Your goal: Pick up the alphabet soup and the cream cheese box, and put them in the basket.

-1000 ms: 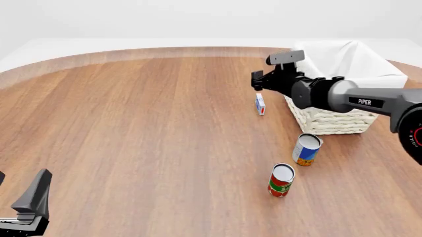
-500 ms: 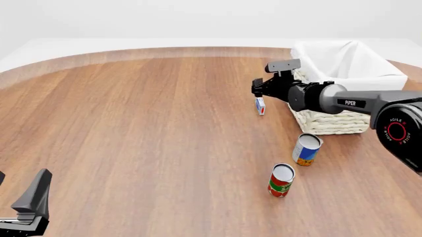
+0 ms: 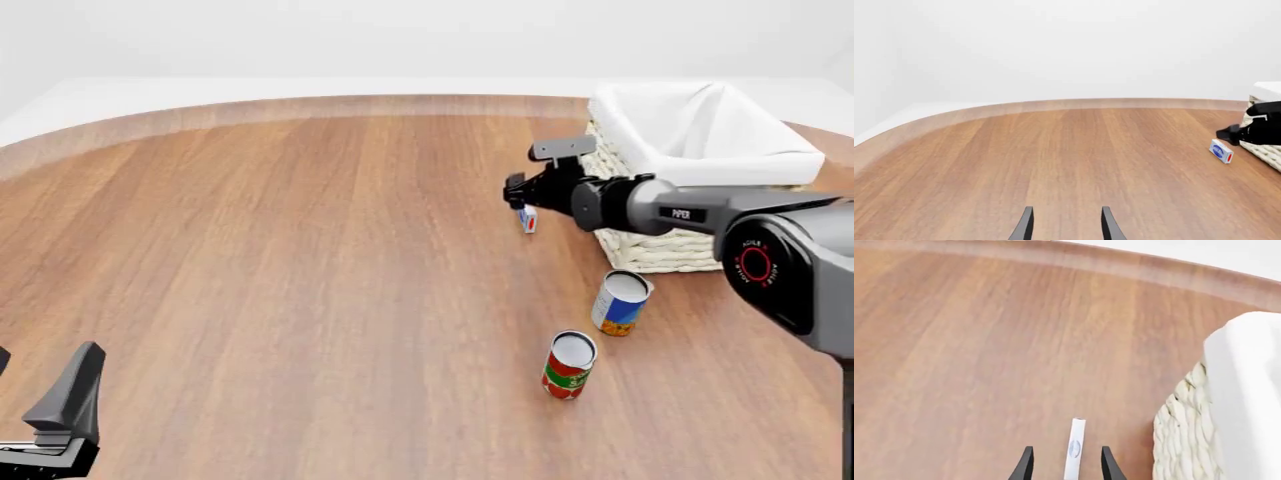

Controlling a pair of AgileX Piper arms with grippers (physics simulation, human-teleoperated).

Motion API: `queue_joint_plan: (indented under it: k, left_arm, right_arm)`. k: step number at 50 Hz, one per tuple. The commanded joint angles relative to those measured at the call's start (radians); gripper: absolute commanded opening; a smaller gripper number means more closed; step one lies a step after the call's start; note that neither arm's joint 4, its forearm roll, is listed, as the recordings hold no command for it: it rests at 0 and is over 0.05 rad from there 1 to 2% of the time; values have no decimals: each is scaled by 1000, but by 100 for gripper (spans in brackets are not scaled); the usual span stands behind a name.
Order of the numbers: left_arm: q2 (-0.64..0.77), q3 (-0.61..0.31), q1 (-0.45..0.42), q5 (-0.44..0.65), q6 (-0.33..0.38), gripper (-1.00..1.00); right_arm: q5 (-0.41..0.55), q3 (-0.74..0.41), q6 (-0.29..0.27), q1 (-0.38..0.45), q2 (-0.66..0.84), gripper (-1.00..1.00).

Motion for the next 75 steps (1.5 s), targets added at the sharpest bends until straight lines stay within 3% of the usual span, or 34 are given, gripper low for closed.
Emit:
queue_joint_plan:
  k: [1,75]
  left_arm:
    - [0,0,0,0,0,100]
    - [0,0,0,0,0,100]
  right_arm:
    - [15,-31,2,-2,46,100]
    - [126,-201,30,-5,252,100]
